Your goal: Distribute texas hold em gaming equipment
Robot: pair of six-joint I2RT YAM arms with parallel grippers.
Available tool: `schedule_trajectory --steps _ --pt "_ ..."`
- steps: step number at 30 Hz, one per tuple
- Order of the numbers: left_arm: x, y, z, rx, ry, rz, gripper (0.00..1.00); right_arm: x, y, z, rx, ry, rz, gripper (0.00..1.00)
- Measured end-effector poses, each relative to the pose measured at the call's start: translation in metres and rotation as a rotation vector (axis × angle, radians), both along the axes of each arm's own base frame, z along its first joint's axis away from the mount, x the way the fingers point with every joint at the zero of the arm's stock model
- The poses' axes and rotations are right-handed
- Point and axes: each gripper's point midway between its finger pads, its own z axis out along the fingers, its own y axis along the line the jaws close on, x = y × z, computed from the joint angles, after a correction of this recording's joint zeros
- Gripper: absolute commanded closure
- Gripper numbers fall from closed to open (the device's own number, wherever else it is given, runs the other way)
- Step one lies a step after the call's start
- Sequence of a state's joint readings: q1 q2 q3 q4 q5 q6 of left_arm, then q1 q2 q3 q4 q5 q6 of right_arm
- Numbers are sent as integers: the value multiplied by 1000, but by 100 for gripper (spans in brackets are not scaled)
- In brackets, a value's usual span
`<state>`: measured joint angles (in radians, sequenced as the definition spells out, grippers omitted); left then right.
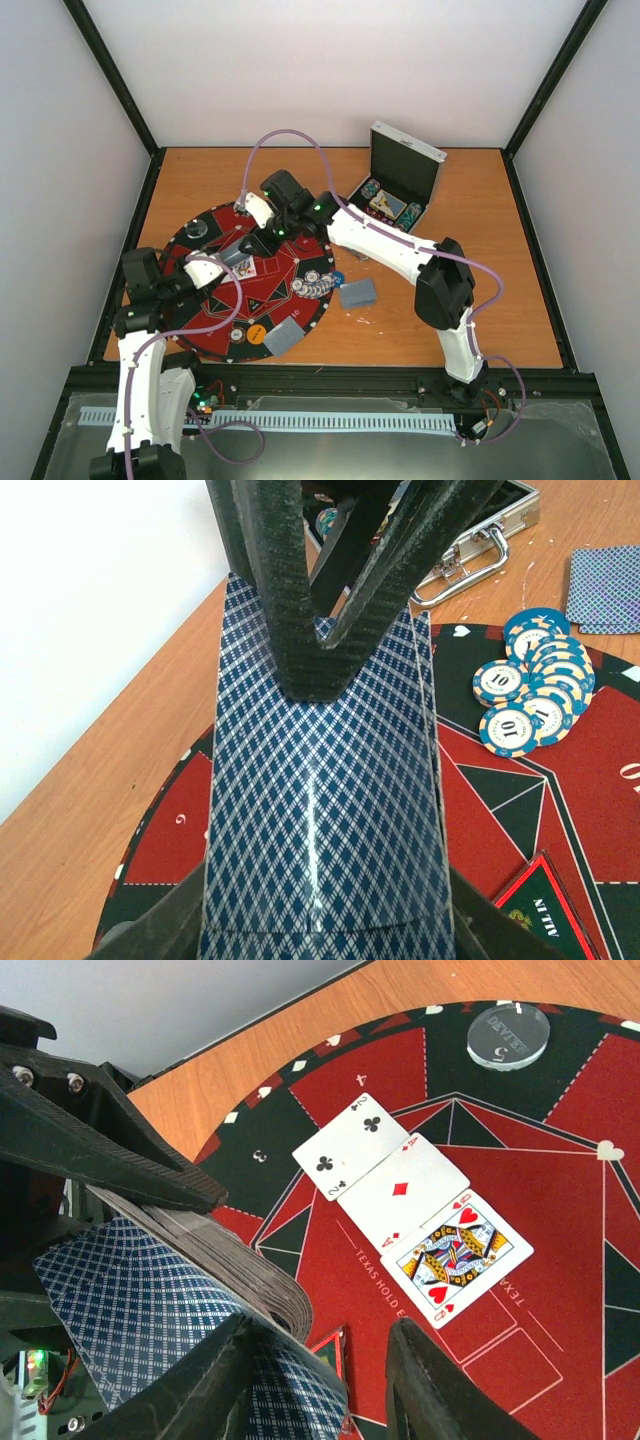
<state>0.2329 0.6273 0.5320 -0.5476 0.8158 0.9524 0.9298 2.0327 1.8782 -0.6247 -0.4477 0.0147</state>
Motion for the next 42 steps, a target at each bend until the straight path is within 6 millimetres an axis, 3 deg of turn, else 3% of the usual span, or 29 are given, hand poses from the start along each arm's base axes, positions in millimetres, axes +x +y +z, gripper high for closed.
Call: schedule_trajectory --steps 5,13,23,30,35,38,42 --pt "0 0 0 -1 2 3 63 0 -6 2 -20 -16 -8 72" --pt "1 1 0 -8 5 10 63 2 -14 6 -45 -37 -20 97" --pt "3 2 -3 -27 9 30 63 2 -24 13 -53 -32 -30 97" --pt "8 7 -8 -42 21 76 63 18 -47 54 50 -31 -99 97" --pt "15 15 -9 -71 33 153 62 34 -51 79 148 -9 -173 97" --pt "19 21 -10 -101 37 210 62 52 -55 75 189 42 -296 97" --pt "28 31 -3 -149 24 302 60 80 -64 41 222 138 -514 97"
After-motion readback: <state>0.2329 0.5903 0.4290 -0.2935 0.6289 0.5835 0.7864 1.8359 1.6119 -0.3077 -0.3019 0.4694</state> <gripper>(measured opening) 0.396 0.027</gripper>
